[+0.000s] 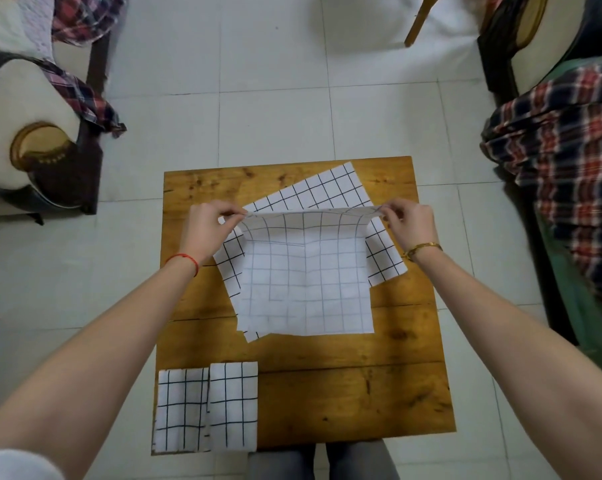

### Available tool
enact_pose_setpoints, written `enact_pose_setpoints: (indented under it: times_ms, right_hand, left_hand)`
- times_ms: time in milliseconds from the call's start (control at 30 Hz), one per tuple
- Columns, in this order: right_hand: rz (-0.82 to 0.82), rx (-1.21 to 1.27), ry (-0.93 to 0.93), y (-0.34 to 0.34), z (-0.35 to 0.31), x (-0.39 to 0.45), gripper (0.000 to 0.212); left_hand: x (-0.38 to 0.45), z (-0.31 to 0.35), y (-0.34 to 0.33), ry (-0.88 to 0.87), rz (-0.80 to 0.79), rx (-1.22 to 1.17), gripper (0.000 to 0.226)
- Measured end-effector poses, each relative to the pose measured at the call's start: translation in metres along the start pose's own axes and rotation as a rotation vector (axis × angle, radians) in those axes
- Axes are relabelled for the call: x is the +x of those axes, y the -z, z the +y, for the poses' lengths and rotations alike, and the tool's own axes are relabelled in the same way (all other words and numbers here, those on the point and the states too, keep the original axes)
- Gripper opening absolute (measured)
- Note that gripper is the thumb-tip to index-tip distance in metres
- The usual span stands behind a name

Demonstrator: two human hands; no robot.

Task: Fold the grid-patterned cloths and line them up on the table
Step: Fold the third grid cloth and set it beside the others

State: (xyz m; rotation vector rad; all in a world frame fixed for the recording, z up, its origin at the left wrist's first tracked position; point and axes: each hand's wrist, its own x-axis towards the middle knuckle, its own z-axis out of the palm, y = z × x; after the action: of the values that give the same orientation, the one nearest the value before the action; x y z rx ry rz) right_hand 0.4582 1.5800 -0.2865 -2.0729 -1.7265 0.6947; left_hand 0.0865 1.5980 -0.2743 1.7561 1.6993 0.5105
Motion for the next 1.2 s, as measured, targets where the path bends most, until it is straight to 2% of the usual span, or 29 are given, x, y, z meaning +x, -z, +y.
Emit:
enact_pose_setpoints:
  times_ms: [133,300,500,633,800,967,1100,1200]
  right_hand:
    - [0.019,-0.125,0.139,-0.001,0.007,-0.019,0.016]
    - [-0.022,-0.296,0.326,-0.012,0.026,-0.061,0.011]
    - [-0.099,-0.386,0.362,-0.037,0.05,-0.107,0.01]
    - [-0.183,-0.429,0.324,-0.051,0.065,-0.132,0.011]
    - [-0.376,-0.517,0.238,-0.073,0.081,-0.155,0.021]
    - [-0.478,-0.561,0.141,-0.088,0.08,-0.169,0.024]
    - [-0.454,-0.42,-0.09,-0.093,0.07,-0.173,0.029]
    - [-0.286,-0.102,-0.247,-0.089,0.061,-0.17,0.02]
  left_hand:
    - [-0.019,-0.002,-0.005,-0.018,-0.001,0.05,0.011]
    - [-0.057,-0.017,-0.017,0.015,-0.096,0.104,0.007]
    - [-0.102,-0.042,-0.049,0.025,-0.142,0.178,0.011]
    - [-0.132,-0.059,-0.076,0.071,-0.173,0.156,0.012]
    - [-0.163,-0.074,-0.106,0.153,-0.237,0.183,0.011]
    - [-0.176,-0.08,-0.121,0.21,-0.258,0.22,0.01]
    - [-0.18,-0.078,-0.123,0.243,-0.263,0.193,0.01]
    - [-0.178,-0.07,-0.118,0.274,-0.257,0.147,0.014]
